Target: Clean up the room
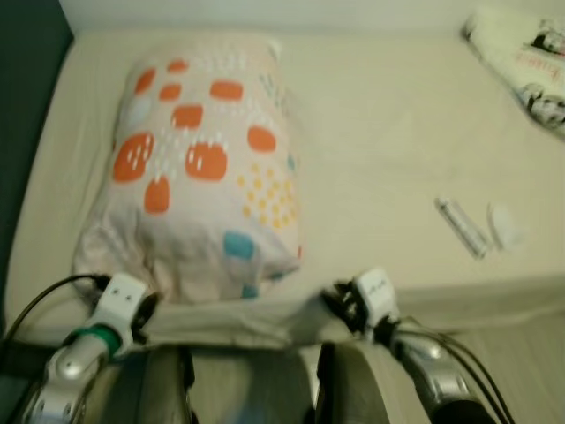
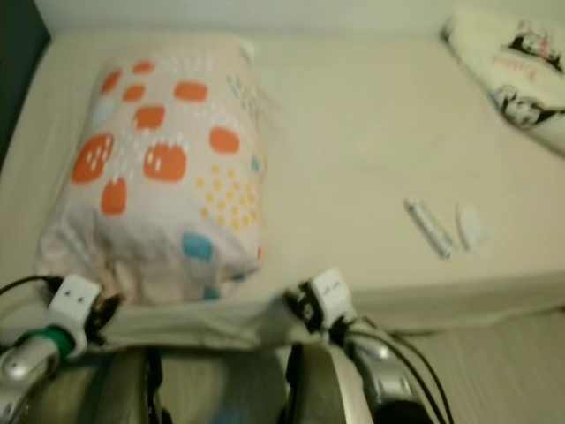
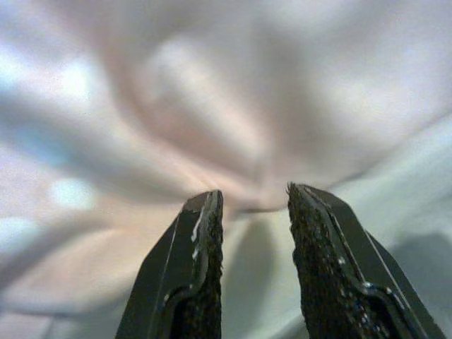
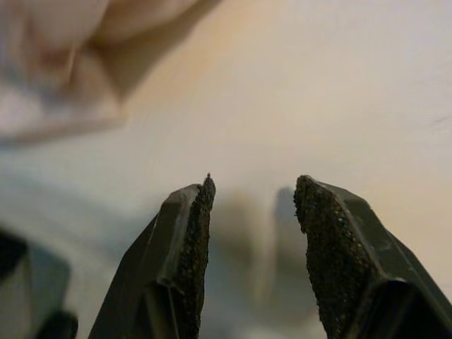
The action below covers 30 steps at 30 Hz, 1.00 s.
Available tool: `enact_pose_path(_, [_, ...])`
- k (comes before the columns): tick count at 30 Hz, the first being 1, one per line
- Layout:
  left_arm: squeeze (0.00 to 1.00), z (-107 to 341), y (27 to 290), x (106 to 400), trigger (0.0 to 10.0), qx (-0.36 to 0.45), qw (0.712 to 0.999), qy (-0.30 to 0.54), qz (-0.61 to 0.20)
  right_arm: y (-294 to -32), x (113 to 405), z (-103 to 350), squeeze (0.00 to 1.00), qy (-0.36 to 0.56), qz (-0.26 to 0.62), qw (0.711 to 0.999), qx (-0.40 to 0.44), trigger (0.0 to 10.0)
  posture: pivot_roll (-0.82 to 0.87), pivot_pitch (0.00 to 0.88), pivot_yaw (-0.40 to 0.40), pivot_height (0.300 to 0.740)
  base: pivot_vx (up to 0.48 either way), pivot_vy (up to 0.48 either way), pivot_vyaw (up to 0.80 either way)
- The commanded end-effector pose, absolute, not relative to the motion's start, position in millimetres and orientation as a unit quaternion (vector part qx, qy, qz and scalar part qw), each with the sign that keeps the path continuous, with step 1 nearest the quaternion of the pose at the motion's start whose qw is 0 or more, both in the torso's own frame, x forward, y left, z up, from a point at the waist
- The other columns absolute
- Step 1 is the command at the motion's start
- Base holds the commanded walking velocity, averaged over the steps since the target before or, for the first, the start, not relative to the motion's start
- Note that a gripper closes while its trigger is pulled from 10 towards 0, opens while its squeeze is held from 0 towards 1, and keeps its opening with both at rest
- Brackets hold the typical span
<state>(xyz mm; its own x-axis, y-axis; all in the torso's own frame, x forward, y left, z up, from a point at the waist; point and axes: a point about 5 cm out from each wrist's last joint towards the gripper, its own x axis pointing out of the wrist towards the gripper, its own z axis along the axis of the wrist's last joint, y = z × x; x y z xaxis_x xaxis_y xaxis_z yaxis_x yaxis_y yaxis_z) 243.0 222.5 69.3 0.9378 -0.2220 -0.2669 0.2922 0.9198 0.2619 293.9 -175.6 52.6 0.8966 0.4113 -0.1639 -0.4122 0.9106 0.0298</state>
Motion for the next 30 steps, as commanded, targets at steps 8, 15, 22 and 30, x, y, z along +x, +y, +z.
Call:
enact_pose_path(8, [0.0, 141, 174, 228, 10.0, 0.154, 0.975, -0.059, -0.151, -149, 289, 84, 0.0, -0.025, 0.105, 0.985, 0.132, 10.0, 0.13, 0.026, -0.001, 0.566, 0.0, 0.0, 0.0])
enact_pose_path(15, [0.0, 155, 194, 255, 10.0, 0.133, 0.989, -0.056, -0.038, -162, 305, 112, 0.0, -0.072, 0.052, 0.994, 0.063, 10.0, 0.12, 0.0, -0.02, 0.571, 0.0, 0.0, 0.0])
enact_pose_path(22, [0.0, 177, 210, 272, 10.0, 0.144, 0.987, -0.071, 0.02, -188, 312, 129, 0.0, -0.085, 0.012, 0.996, 0.04, 10.0, 0.11, 0.0, -0.025, 0.6, 0.0, 0.0, 0.0])
enact_pose_path(30, [0.0, 197, 207, 286, 10.0, 0.118, 0.988, -0.099, 0.023, -181, 314, 132, 0.0, -0.087, 0.011, 0.995, 0.039, 10.0, 0.1, 0.0, -0.02, 0.635, 0.0, 0.0, 0.0])
